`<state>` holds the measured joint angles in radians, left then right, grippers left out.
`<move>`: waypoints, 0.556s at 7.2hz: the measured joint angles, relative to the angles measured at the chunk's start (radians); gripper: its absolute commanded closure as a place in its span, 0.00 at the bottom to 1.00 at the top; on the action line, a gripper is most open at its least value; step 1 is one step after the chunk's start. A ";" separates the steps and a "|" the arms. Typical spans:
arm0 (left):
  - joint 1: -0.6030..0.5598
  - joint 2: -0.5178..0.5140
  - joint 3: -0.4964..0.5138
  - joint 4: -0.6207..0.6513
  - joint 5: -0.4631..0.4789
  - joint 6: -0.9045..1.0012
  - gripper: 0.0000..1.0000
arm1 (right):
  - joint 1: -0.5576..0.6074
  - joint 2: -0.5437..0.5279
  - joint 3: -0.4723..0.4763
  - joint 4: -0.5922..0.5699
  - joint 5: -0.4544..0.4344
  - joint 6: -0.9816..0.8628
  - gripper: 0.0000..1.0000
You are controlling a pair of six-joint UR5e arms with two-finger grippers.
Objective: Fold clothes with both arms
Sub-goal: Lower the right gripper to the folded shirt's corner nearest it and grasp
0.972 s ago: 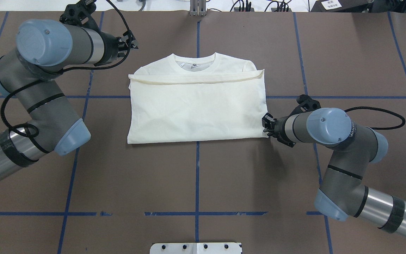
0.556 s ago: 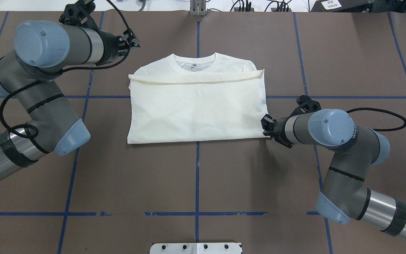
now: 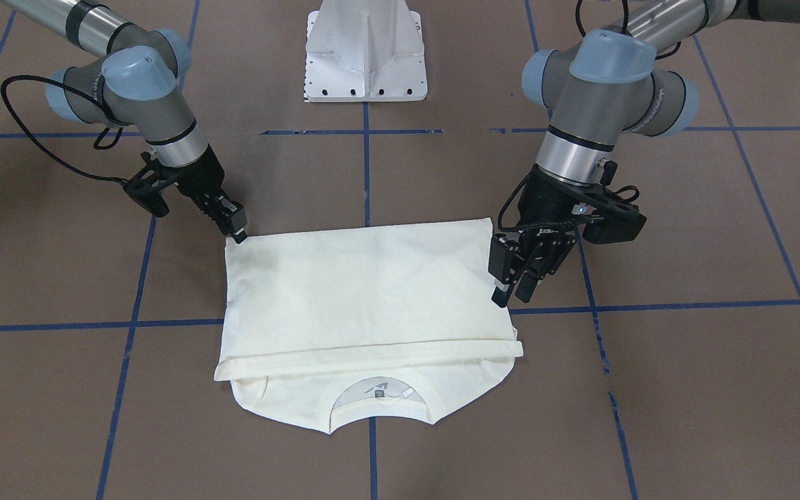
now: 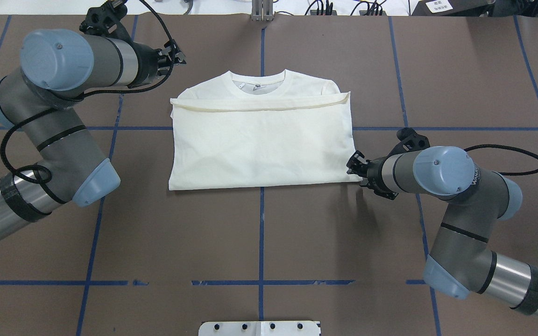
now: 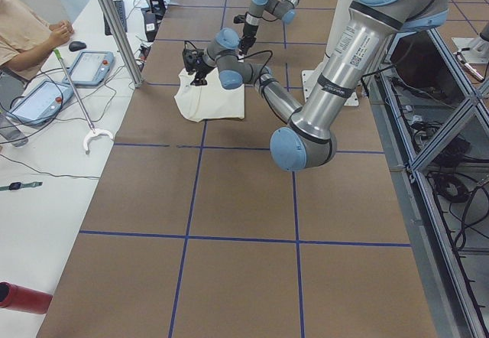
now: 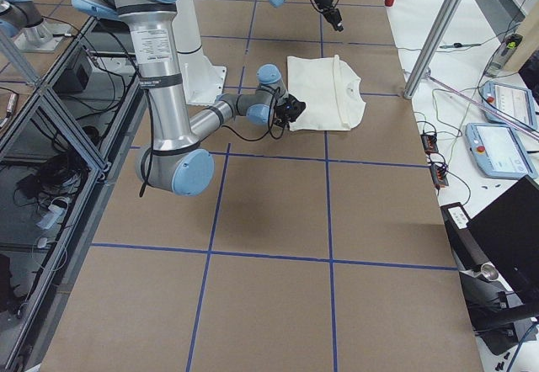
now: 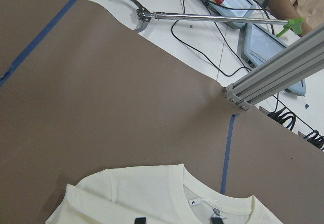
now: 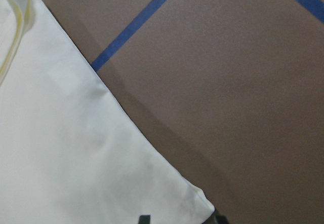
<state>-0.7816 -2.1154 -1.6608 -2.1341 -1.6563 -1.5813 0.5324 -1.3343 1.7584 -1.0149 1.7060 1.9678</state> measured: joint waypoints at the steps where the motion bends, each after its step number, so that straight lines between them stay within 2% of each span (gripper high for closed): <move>1: 0.000 0.000 -0.001 -0.001 0.000 0.000 0.48 | -0.002 -0.001 -0.003 0.000 -0.009 0.004 0.00; 2: 0.001 0.000 -0.003 -0.001 0.000 0.000 0.48 | -0.007 0.002 -0.008 -0.001 -0.017 0.011 0.03; 3: 0.001 0.000 -0.005 -0.001 0.000 0.000 0.48 | -0.014 0.008 -0.016 -0.002 -0.021 0.014 0.26; 4: 0.001 -0.001 -0.006 -0.001 0.000 0.000 0.48 | -0.019 0.013 -0.025 -0.002 -0.023 0.015 0.32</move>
<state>-0.7802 -2.1163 -1.6667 -2.1353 -1.6566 -1.5815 0.5134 -1.3213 1.7336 -1.0168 1.6835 1.9829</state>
